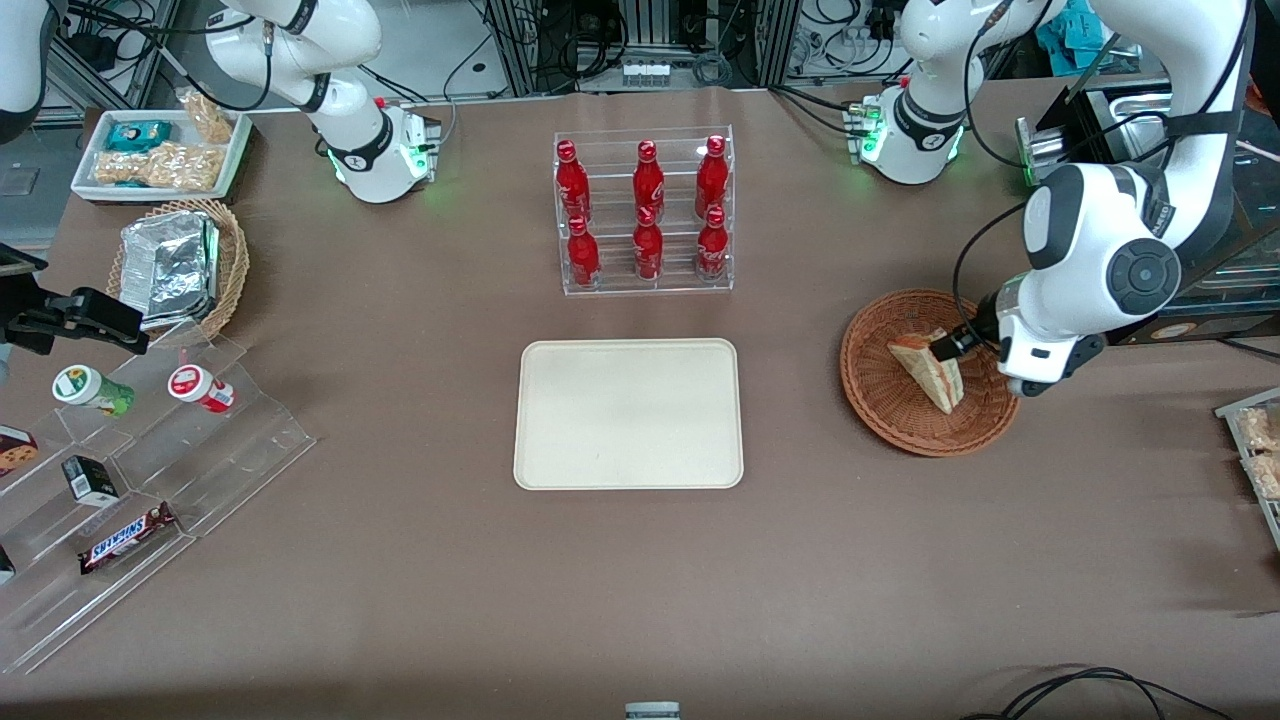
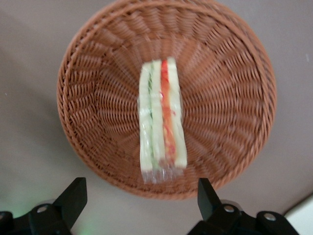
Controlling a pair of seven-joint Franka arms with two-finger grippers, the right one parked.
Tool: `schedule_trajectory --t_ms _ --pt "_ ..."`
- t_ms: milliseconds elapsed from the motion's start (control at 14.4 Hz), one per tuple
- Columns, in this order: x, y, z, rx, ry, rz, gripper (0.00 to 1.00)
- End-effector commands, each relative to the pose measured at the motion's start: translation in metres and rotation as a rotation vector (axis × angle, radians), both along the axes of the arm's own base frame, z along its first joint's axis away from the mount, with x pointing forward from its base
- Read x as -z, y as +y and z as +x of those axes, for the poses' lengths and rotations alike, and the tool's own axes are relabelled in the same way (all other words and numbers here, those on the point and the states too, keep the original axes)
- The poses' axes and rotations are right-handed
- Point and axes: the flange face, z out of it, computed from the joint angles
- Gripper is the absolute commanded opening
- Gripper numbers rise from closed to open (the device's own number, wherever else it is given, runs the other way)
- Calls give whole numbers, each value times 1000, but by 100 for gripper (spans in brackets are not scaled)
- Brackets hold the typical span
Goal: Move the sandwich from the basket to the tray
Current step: 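Lower the left gripper and close it on the wrapped sandwich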
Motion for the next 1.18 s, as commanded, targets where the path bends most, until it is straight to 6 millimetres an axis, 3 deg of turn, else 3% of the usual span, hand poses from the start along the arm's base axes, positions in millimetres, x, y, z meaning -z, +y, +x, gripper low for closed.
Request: schedule_trajectory --t_ms 0,209,765,835,904,974,1113 --pt "21 -2 -1 -121 -46 14 100" --pt "51 -1 -8 -142 -41 2 100" --pt "93 -3 -12 -152 -25 -30 100" --pt "94 -3 -13 -152 -21 -31 67" --pt "93 -1 -13 -155 -16 -29 23" --pt "92 4 -12 -163 -17 -27 10" --pt "86 9 -9 -151 -33 -26 5"
